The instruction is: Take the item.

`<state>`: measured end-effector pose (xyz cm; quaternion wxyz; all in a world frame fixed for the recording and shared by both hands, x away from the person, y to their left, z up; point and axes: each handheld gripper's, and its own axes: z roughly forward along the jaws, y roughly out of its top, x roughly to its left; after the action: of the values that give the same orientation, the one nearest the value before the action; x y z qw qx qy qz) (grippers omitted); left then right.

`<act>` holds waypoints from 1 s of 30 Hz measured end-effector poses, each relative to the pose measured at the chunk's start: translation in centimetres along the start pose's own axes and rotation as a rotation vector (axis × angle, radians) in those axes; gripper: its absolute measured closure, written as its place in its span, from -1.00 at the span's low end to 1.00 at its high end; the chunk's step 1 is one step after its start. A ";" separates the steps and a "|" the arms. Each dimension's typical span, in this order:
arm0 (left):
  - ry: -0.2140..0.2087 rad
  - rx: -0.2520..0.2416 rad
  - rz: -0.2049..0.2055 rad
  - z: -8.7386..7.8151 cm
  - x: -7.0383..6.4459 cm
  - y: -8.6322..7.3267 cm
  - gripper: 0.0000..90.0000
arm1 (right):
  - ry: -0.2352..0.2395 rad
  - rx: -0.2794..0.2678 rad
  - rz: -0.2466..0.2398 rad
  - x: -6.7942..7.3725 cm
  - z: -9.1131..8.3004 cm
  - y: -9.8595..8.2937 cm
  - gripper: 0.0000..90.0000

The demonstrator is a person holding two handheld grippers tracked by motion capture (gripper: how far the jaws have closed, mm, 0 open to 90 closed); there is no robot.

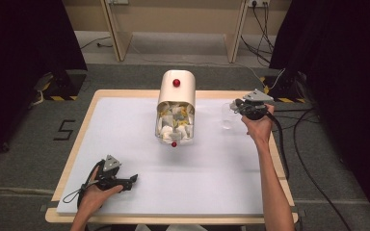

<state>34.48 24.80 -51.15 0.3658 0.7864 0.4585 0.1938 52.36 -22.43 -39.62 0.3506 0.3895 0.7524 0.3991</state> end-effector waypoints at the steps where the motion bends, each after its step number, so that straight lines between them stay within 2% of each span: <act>1: 0.000 -0.001 -0.001 0.0 0.0 0.0 -0.77 | -0.003 0.006 -0.003 0.1 0.2 -0.1 1.00; 10: 0.000 -0.001 0.000 0.0 0.0 0.0 -0.77 | -0.002 0.038 -0.036 0.8 1.7 -0.3 1.00; 16: 0.000 -0.001 0.000 0.0 0.0 0.0 -0.77 | -0.001 0.050 -0.040 0.9 2.3 -0.5 0.94; 22: -0.001 0.000 0.000 0.0 0.0 0.0 -0.77 | 0.009 0.033 -0.006 0.7 2.4 -0.5 0.57; 25: 0.000 0.000 0.000 0.0 0.0 0.0 -0.77 | 0.028 0.025 0.020 0.6 2.1 -0.3 0.38; 27: 0.000 0.000 0.000 0.0 0.0 0.0 -0.77 | 0.028 0.019 0.038 0.6 2.0 -0.1 0.19; 30: 0.000 0.000 0.000 0.0 0.0 0.0 -0.77 | 0.054 0.023 0.062 0.8 1.7 0.1 -0.07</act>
<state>34.49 24.80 -51.15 0.3657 0.7863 0.4587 0.1938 53.44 -21.19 -40.47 0.3130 0.4058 0.7536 0.4117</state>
